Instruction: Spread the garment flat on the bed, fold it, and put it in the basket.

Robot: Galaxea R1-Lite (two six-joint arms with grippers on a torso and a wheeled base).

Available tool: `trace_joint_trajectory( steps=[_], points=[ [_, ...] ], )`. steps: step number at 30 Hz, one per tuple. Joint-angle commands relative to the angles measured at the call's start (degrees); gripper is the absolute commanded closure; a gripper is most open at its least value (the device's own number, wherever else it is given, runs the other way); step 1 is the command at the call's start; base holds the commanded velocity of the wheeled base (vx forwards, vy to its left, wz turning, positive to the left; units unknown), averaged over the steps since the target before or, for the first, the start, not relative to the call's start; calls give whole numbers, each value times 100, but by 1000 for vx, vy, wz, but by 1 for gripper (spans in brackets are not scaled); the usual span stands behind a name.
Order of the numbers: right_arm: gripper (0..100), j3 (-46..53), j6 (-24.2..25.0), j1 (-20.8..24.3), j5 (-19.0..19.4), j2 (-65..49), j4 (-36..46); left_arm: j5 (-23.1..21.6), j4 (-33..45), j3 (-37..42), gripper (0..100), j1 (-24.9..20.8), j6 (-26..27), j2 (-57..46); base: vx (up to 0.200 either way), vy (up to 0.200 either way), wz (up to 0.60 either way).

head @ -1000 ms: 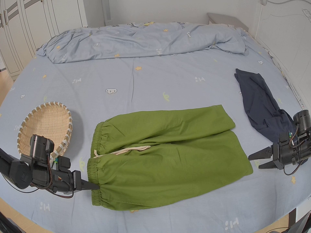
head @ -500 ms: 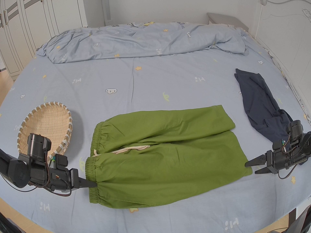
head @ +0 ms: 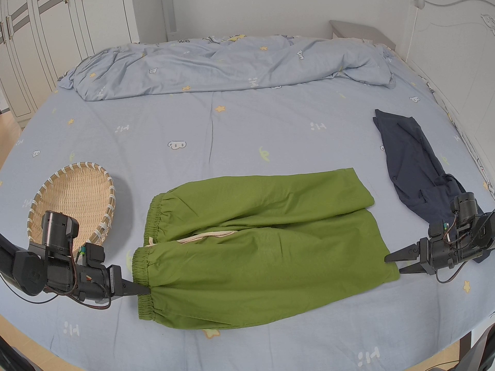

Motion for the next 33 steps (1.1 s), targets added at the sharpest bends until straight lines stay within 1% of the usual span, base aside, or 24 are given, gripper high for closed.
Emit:
trace_joint_trajectory(
  steps=[1, 5, 6, 13, 19, 23, 26, 28, 30, 31, 33],
  points=[
    [0, -4, 1, 23, 14, 115, -48, 2, -3, -12, 100, 37, -1, 62, 0, 0, 0],
    [0, -4, 10, 119, 111, 186, -66, 2, -3, -12, 100, 37, -1, 53, 0, 0, 0],
    [100, -13, 10, 128, 111, 230, -75, 2, -3, -21, 100, 37, -1, 53, 0, 0, 0],
    [100, -31, 10, 146, 111, 309, -145, 2, -3, -12, 100, 37, -1, 62, 0, 0, 0],
    [100, -48, 10, 49, 102, 282, -154, -7, 6, -21, 100, 46, -1, 53, 0, 0, 0],
    [100, -22, -8, -12, 76, 10, -66, -7, 58, -21, 100, 55, 8, -8, 0, 0, 0],
    [100, -57, 27, -4, 67, -438, 295, -7, 155, -38, 100, 90, 25, -70, 0, 0, 0],
    [100, -242, 1, 32, 58, -860, 1050, 2, 384, -56, 100, 125, 105, -175, 0, 0, 0],
    [100, -251, 1, 32, 58, -886, 1112, 2, 401, -56, 100, 125, 122, -184, 0, 0, 0],
    [100, -338, -122, 40, -91, -1159, 1903, -7, 849, -65, 100, 204, 518, -334, 0, 0, 0],
    [100, -338, -122, 40, -91, -1159, 1903, -7, 849, -65, 100, 204, 518, -334, 0, 0, 0]
  ],
)
